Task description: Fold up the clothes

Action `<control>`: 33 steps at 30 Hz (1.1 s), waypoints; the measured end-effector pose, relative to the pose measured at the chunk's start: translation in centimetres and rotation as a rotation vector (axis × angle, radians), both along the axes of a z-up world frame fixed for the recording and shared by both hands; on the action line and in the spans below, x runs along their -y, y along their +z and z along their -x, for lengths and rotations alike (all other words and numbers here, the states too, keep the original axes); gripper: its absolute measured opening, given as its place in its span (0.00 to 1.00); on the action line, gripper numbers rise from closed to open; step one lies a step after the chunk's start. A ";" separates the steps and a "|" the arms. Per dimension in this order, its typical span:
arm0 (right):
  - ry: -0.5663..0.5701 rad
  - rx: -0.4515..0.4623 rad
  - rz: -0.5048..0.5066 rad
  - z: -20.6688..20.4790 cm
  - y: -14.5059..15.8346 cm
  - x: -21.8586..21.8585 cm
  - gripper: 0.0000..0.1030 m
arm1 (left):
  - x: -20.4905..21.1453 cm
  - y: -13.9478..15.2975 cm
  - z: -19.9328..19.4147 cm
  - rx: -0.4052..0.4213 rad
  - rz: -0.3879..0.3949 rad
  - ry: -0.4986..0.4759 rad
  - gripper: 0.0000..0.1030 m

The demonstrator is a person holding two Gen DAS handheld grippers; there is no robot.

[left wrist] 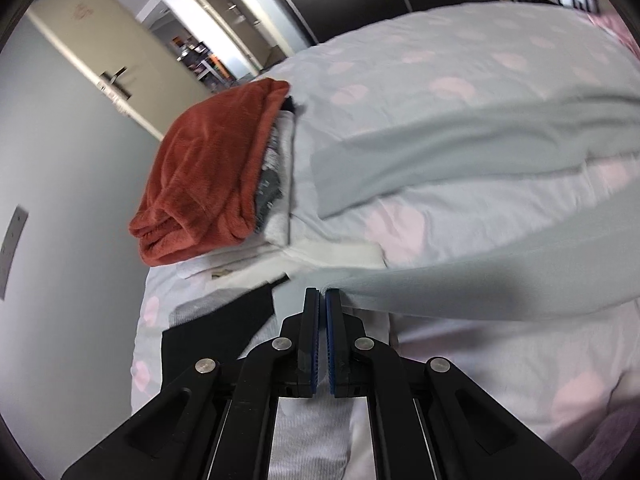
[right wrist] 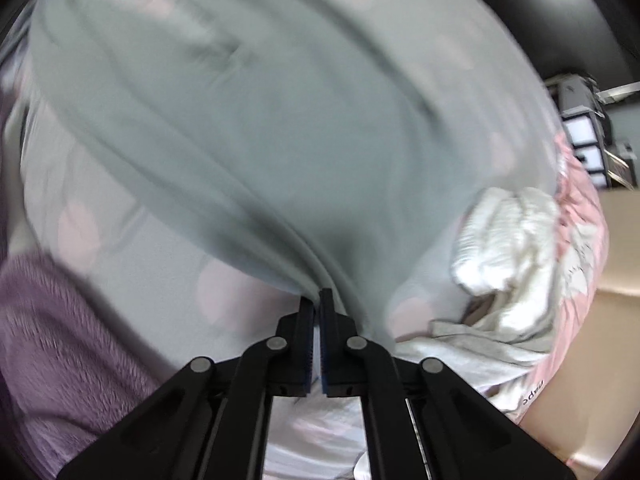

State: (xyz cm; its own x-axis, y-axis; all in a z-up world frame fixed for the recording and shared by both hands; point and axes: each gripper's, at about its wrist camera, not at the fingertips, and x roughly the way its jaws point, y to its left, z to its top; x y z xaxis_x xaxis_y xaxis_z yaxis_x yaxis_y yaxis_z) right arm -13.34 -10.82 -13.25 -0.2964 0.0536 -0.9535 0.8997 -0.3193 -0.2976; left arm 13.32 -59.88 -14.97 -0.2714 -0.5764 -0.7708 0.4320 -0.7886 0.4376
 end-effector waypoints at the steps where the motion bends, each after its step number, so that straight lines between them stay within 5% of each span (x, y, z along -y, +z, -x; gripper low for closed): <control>1: -0.023 -0.018 0.024 0.9 0.5 0.2 0.02 | 0.4 0.4 0.5 -0.009 -0.006 0.015 0.03; 7: -0.094 -0.111 0.081 5.6 2.1 3.4 0.02 | 2.9 1.8 5.3 -0.001 -0.015 0.074 0.03; 14: -0.125 -0.134 0.064 11.9 -1.3 5.5 0.02 | 6.0 0.5 11.8 0.085 -0.009 0.104 0.03; 28: -0.264 0.002 0.139 20.7 -8.8 8.2 0.03 | 9.8 -7.2 21.2 0.221 -0.022 0.147 0.09; 30: -0.318 0.036 0.189 21.6 -8.9 7.7 0.11 | 10.1 -8.0 21.5 0.232 -0.025 0.155 0.17; 33: -0.475 0.108 0.296 23.2 -8.5 5.7 0.19 | 10.7 -8.1 21.1 0.212 -0.015 0.205 0.45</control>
State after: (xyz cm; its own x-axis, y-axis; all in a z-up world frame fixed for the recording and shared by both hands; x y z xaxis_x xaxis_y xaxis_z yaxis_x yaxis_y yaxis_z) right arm -36.55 -16.49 -21.76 -0.2053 -0.1165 -0.9717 0.6572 -0.7521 -0.0487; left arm -7.75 -70.59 -23.10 0.0172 -0.5905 -0.8069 0.4831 -0.7016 0.5238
